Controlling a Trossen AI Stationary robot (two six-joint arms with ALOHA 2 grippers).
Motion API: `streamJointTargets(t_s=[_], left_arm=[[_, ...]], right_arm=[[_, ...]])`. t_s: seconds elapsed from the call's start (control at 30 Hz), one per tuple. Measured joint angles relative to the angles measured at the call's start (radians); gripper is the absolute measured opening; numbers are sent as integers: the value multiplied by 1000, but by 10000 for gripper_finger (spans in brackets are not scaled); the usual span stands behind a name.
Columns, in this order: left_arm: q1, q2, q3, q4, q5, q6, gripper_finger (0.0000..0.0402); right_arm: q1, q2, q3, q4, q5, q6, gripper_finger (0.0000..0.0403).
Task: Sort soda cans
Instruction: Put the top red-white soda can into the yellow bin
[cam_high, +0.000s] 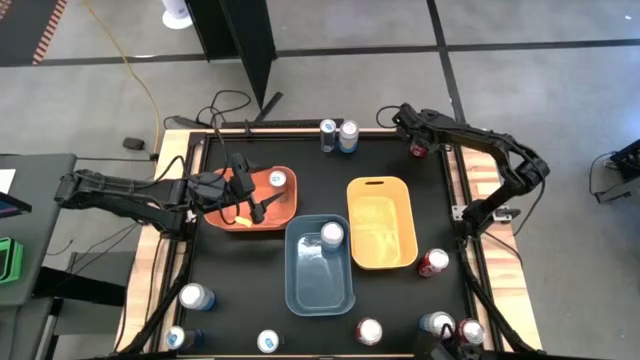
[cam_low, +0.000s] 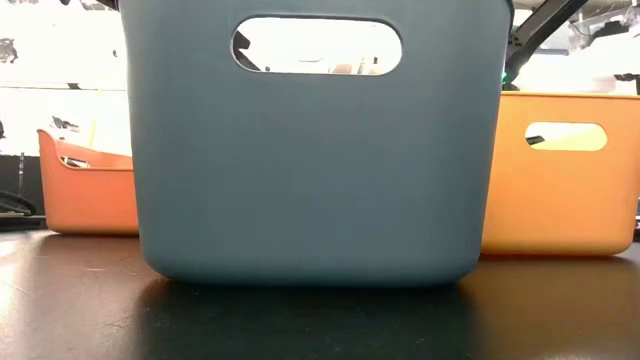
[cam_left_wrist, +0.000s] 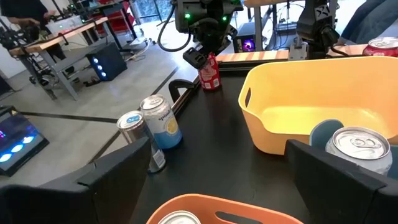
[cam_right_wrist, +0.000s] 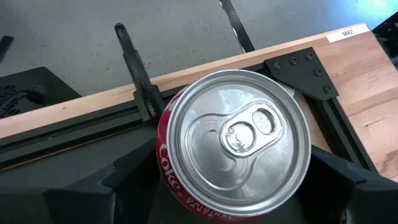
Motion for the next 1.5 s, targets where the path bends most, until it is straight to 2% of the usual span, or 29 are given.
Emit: streamJointTargets(t_s=[0.3, 0.6, 0.87, 1.17, 1.5], left_arm=[[0, 0, 0, -6, 0, -5, 366], [0, 0, 0, -8, 0, -7, 366], [0, 0, 0, -8, 0, -8, 366], [0, 0, 0, -7, 0, -7, 366], [0, 0, 0, -7, 0, -14, 366]], right_arm=[[58, -7, -1, -45, 6, 43, 310], [108, -82, -6, -120, -40, 84, 309], [141, -139, -6, -157, -4, 83, 301], [211, -231, -4, -211, 10, 86, 294], [342, -372, -3, -289, 10, 89, 294]])
